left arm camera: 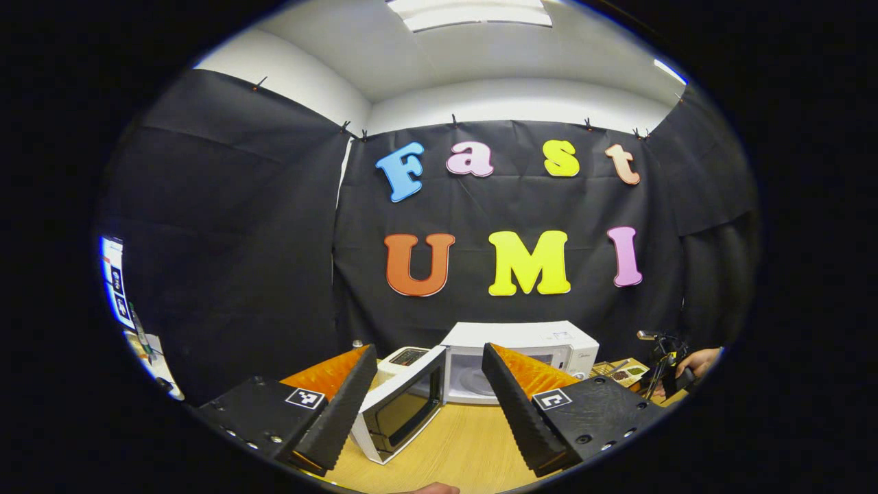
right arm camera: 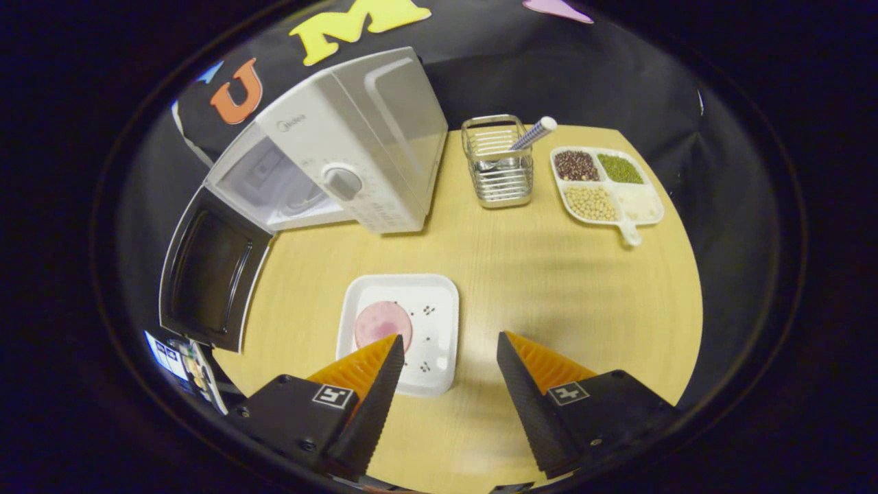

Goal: Open the microwave oven with the left hand, put the food in, and close the microwave oven.

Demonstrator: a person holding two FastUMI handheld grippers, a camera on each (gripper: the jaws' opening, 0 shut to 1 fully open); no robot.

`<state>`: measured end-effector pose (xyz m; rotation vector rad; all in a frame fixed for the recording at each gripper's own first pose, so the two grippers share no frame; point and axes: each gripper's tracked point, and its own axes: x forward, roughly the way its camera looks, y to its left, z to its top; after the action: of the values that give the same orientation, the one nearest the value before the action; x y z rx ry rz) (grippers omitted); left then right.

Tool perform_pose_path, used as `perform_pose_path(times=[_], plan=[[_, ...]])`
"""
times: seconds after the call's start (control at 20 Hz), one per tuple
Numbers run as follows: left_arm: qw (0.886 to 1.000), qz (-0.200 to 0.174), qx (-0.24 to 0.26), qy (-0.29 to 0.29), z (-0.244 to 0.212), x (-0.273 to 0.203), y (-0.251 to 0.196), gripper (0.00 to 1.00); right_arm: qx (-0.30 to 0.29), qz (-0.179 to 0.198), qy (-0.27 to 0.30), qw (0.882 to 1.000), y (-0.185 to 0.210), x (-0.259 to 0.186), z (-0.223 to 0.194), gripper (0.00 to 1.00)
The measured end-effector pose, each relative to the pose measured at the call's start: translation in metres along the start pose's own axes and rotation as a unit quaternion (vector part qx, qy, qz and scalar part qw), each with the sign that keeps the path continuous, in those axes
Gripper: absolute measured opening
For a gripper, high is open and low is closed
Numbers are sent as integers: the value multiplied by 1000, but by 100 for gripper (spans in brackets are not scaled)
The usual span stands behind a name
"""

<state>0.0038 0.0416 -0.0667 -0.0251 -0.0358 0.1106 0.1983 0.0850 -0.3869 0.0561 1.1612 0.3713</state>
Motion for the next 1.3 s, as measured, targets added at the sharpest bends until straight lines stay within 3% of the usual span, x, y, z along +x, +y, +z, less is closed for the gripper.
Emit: perform_pose_path(times=[0.05, 0.1, 0.15, 0.2, 0.25, 0.3, 0.35, 0.45, 0.5, 0.55, 0.65, 0.7, 0.75, 1.1, 1.3], plan=[[1000, 1, -1, -1, 1, -2, 2, 94, 1, 2, 6, 1000, 0, 6, 1, 83], [1000, 2, -3, -3, 0, -3, 4, 94, 4, -1, 16, 1000, -3, 14, -1, 82], [1000, 2, -3, -4, 1, -5, 4, 94, 12, -10, 36, 999, -7, 21, -7, 65], [1000, 0, 0, -10, 2, -5, 5, 94, 24, -8, 52, 998, -6, 27, -13, 71], [1000, -3, 6, -16, 4, -5, 3, 93, 28, -5, 65, 997, -5, 34, -16, 55], [1000, -7, 10, -19, 4, -6, 1, 93, 28, -1, 74, 997, -4, 40, -18, 65], [1000, -12, 15, -22, 5, -7, -3, 93, 23, 8, 80, 996, 0, 45, -17, 59], [999, -20, 25, -30, 6, -8, -8, 93, 10, 26, 105, 994, 4, 57, -20, 27], [999, -22, 28, -34, 8, -9, -9, 93, 7, 25, 103, 994, 4, 59, -15, 33], [999, -23, 29, -38, 11, -9, -10, 94, 18, 21, 117, 993, -1, 62, -15, 14], [998, -27, 23, -45, 13, -10, -12, 94, 10, 14, 138, 990, -6, 56, -6, 8], [998, -30, 19, -47, 13, -10, -14, 94, 2, 15, 149, 989, -6, 57, -11, 0], [998, -32, 14, -49, 13, -10, -15, 94, -2, 17, 161, 987, -6, 59, -11, 6], [997, -62, -15, -46, 10, -16, -28, 94, 34, 22, 151, 988, -3, 60, -10, 5], [997, -63, -12, -47, 19, -24, -21, 94, 88, 58, 129, 986, 5, 59, -17, 4]])
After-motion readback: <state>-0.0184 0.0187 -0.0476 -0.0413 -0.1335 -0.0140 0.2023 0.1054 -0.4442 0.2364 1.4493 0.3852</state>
